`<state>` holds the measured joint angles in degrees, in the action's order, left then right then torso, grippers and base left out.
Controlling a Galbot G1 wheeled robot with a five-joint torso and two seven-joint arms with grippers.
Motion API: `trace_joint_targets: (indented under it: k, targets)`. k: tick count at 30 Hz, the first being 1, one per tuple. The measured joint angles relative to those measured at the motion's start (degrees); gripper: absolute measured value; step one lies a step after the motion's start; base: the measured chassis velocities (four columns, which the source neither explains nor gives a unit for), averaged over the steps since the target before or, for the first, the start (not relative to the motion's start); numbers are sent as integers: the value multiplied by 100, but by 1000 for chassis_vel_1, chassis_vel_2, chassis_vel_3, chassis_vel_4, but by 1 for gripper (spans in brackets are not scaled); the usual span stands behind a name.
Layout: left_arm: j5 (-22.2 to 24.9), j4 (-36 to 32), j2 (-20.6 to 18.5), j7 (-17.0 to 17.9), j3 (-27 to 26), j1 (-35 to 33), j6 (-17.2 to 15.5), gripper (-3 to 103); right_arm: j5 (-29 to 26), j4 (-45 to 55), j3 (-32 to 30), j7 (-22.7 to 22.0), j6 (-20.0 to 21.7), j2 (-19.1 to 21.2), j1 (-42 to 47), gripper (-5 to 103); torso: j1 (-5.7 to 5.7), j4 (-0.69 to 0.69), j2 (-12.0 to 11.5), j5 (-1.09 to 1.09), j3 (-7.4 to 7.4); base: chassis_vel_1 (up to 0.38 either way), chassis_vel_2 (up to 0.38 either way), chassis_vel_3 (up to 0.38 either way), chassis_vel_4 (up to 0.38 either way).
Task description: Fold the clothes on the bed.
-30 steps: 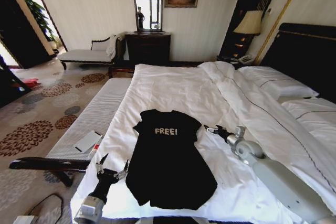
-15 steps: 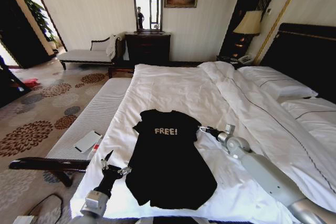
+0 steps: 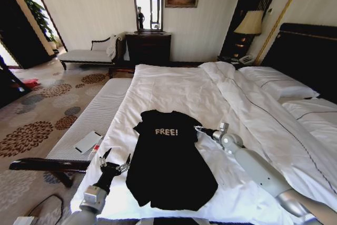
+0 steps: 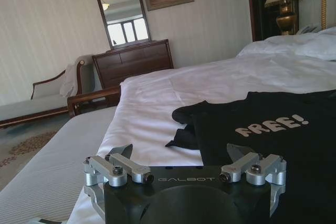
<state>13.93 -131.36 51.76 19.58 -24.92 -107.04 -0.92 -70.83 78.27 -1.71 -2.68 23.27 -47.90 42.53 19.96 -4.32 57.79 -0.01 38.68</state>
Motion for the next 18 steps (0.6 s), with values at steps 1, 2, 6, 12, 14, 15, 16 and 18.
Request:
trace_joint_targets:
  k: [1,2,6,12,14,15,16,18]
  targets:
    - [3,0,0,1,4,10,1,100,27,-1,15,-21,1,-6,-10,84,0,0,0,0,0,0,0,0,0]
    - [6,0,-1,2,4,12,0,100,48,-7,29,-36,-1,-16,-24,84,0,0,0,0,0,0,0,0,0]
    - [22,-7,6,2,-25,-10,2,100,84,-30,62,-88,-34,-31,-89,68,0,2,0,1,0,0,0,0,0]
    - [8,-7,83,0,-30,-27,30,100,405,81,126,-198,-177,109,-178,46,0,1,0,0,0,0,0,0,0]
    - [-10,-7,93,-1,-16,-28,35,100,417,122,145,-223,-178,169,-194,40,0,1,0,0,0,0,0,0,0]
    - [-17,-7,99,-2,-8,-32,38,100,422,135,155,-242,-177,197,-196,35,0,1,0,0,0,0,0,0,0]
    - [-18,-8,102,-1,-6,-36,38,100,424,140,160,-248,-176,207,-195,35,0,0,0,0,0,0,0,0,0]
    - [-20,-20,103,-3,-6,-52,41,100,434,153,164,-261,-167,220,-169,29,0,0,0,0,0,0,0,0,0]
